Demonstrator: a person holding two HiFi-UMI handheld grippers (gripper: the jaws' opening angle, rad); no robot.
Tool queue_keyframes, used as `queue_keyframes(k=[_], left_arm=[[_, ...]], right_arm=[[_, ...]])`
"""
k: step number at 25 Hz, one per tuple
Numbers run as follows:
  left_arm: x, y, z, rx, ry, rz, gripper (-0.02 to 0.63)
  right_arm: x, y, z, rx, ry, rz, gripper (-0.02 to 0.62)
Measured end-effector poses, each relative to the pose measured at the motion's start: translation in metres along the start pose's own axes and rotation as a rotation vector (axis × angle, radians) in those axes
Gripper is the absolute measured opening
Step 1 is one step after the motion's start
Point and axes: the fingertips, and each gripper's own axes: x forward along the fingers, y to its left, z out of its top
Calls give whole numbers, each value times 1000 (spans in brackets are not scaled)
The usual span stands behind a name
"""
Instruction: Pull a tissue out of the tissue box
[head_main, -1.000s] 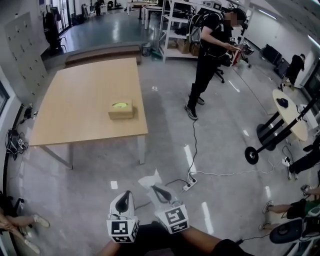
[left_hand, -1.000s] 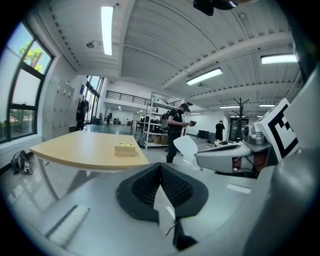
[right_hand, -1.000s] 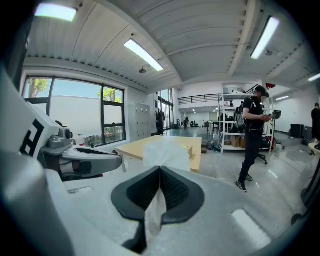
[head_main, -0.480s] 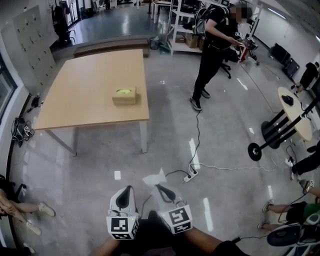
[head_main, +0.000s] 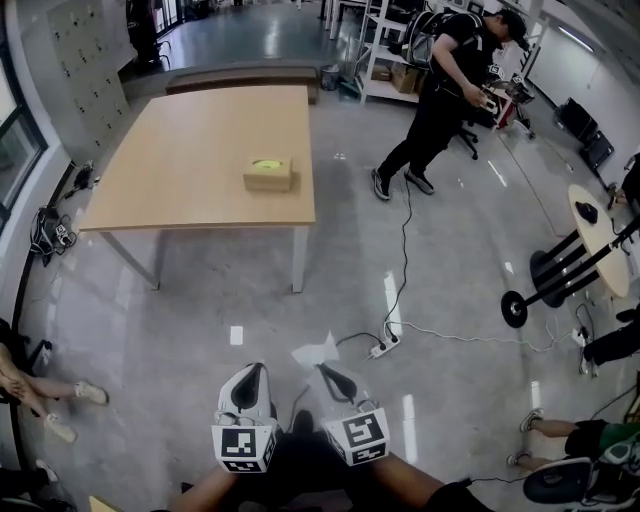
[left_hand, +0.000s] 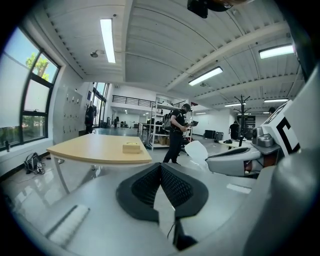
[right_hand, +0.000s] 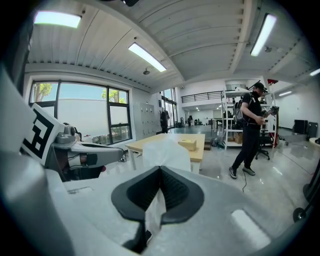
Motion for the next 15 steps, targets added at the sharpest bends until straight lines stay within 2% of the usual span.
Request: queue_keyframes(k=[15], left_arm=[[-9,19,6,-10,-18,17,18]], right_arm=[[7,17,8,-15,2,17,-5]])
